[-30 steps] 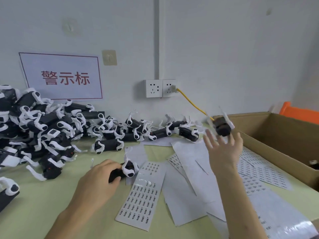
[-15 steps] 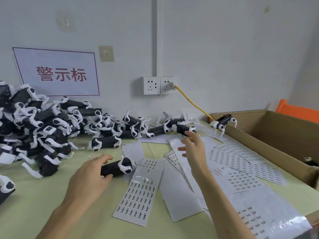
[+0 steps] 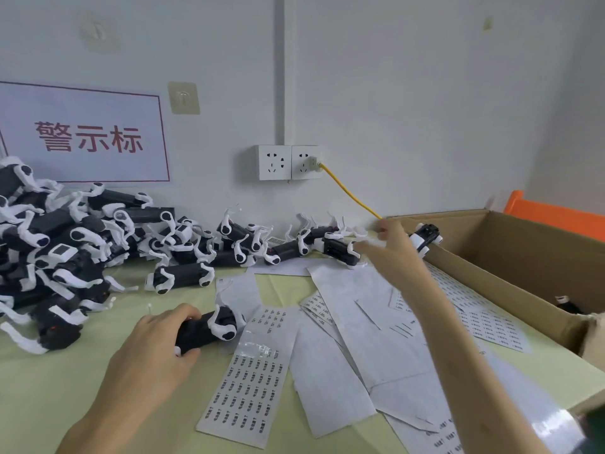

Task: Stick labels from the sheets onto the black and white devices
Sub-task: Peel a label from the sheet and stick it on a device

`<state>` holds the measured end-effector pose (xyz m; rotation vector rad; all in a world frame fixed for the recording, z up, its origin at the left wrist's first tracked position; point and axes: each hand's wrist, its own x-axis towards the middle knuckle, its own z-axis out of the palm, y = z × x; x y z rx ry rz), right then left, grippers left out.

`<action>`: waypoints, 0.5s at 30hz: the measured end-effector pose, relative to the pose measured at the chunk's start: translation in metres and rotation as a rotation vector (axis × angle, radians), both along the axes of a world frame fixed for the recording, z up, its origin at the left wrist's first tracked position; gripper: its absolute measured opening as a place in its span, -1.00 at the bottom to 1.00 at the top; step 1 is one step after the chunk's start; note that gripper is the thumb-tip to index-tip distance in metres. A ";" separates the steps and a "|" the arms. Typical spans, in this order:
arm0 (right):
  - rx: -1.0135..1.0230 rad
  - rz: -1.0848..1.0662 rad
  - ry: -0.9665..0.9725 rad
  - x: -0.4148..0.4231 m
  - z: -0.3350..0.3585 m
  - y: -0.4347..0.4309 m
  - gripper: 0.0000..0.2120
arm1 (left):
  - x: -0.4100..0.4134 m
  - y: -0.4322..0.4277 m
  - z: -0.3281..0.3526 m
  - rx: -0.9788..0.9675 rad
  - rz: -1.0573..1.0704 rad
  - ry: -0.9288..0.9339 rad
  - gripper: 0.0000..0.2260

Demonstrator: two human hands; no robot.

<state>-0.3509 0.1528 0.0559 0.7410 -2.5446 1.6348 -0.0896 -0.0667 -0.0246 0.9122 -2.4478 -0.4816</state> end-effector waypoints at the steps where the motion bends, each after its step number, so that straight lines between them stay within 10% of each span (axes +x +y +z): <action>1: 0.061 -0.054 0.094 -0.005 0.003 0.007 -0.47 | 0.000 0.000 -0.001 -0.003 -0.001 -0.001 -0.66; 6: -0.002 -0.119 0.474 -0.029 0.005 0.028 -0.60 | 0.000 0.000 -0.002 -0.027 0.006 -0.008 -0.67; 11: 0.630 -0.294 0.532 -0.083 -0.030 0.024 -0.44 | 0.000 0.005 0.001 -0.027 0.006 0.009 -0.71; 15: 0.687 -0.358 0.472 -0.130 -0.051 0.025 -0.33 | 0.000 0.003 0.002 0.014 -0.004 0.018 -0.73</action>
